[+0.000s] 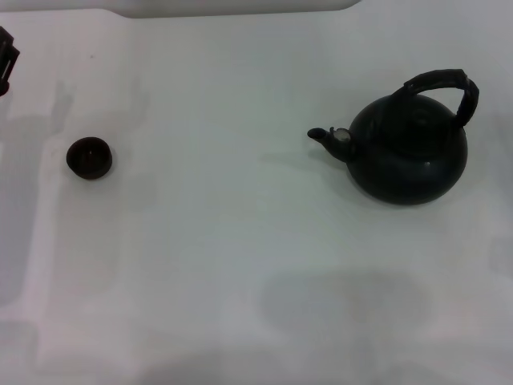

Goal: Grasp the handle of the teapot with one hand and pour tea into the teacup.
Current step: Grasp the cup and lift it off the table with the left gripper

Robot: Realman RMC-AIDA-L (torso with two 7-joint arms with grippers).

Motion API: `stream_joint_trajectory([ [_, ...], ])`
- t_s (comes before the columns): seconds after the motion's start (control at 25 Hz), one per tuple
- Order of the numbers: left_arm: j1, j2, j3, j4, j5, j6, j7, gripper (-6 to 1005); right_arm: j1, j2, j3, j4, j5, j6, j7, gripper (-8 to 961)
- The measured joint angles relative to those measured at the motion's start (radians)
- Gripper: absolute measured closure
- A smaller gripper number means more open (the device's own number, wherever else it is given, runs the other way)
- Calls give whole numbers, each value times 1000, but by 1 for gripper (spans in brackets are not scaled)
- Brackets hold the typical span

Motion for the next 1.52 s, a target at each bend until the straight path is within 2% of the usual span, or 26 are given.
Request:
stream_joint_trajectory([
  [0.72,14,-3,2,2,0,-8,-1,109,13,0,-2,-51,0,-4,-156,77],
  [1.08,14,-3,2,-1,0,-8,-1,108,17,-1,-2,-112,0,-24,-158,77],
  [1.52,18,-4,2,0,0,-8,1,108,19,-2,-2,-110,0,-22,-148,78],
])
